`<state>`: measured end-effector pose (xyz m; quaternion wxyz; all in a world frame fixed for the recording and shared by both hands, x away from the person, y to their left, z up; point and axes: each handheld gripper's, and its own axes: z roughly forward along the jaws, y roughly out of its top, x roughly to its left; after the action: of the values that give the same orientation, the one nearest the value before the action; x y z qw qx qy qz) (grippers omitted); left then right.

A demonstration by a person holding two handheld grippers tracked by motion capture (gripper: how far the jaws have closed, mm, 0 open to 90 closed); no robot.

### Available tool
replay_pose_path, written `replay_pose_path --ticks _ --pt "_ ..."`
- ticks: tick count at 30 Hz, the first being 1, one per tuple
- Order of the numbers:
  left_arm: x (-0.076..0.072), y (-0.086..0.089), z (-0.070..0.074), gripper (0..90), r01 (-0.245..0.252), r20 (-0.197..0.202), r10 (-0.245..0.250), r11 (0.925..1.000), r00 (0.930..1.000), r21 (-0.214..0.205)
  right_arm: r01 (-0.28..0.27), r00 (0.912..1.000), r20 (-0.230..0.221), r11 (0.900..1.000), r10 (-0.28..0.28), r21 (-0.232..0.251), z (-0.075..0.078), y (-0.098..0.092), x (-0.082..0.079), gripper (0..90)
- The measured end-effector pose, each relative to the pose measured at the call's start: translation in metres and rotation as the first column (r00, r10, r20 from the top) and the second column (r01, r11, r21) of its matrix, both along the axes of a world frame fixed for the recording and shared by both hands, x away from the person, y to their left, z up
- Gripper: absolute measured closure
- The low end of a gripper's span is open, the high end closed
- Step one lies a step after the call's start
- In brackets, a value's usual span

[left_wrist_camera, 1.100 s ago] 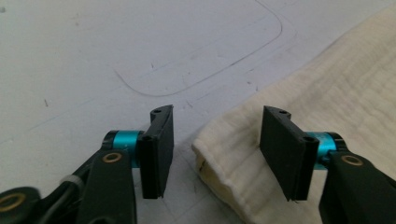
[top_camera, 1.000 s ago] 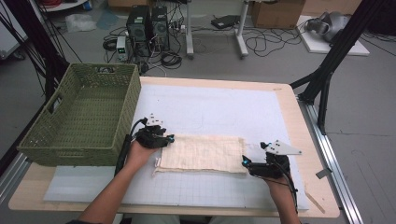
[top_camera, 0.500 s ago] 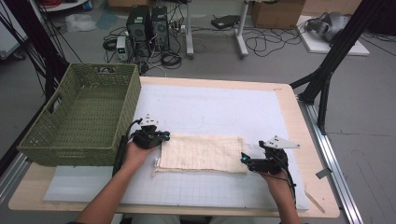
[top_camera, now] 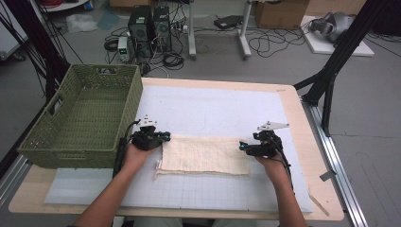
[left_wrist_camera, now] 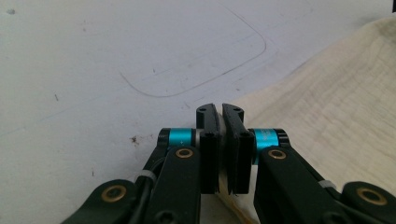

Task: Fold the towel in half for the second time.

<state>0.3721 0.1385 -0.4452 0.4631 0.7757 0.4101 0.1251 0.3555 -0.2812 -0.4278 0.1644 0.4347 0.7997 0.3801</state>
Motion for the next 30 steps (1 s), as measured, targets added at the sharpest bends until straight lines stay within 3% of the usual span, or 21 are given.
replay_pose_path --ticks 9,14,17,20,23,26,30 --pt "0.000 0.000 -0.001 84.3 -0.002 -0.006 0.002 1.0000 1.0000 -0.001 -0.042 0.9991 0.004 0.9990 0.042 -0.015 -0.004 0.013 0.020 45.1" --pt "0.000 0.000 -0.001 83.3 0.001 -0.012 -0.001 1.0000 0.9999 0.007 -0.063 0.9965 -0.055 0.9977 0.062 -0.024 -0.015 0.017 0.026 49.4" --pt "0.000 -0.001 -0.003 83.3 0.007 -0.020 -0.007 0.9999 0.9998 0.015 -0.067 0.9962 -0.058 0.9976 0.065 -0.020 -0.016 0.015 0.027 53.9" --pt "-0.001 -0.001 -0.005 83.3 0.012 -0.025 -0.011 0.9997 0.9996 0.023 -0.065 0.9962 -0.059 0.9977 0.064 -0.019 -0.015 0.012 0.026 67.0" --pt "-0.002 0.000 -0.006 84.7 0.011 -0.024 -0.011 0.9996 0.9997 0.025 -0.108 0.9913 -0.077 0.9942 0.107 0.000 -0.014 0.010 0.024 83.0" --pt "-0.002 -0.001 -0.003 85.9 -0.005 0.015 0.005 0.9994 0.9999 0.035 -0.138 0.9899 -0.038 0.9889 0.136 -0.054 -0.012 0.014 0.023 85.7" --pt "-0.001 0.004 0.004 86.1 -0.073 0.079 0.075 0.9968 0.9940 -0.034 -0.120 0.9897 0.067 0.9891 0.126 -0.085 -0.005 0.019 0.021 86.0"
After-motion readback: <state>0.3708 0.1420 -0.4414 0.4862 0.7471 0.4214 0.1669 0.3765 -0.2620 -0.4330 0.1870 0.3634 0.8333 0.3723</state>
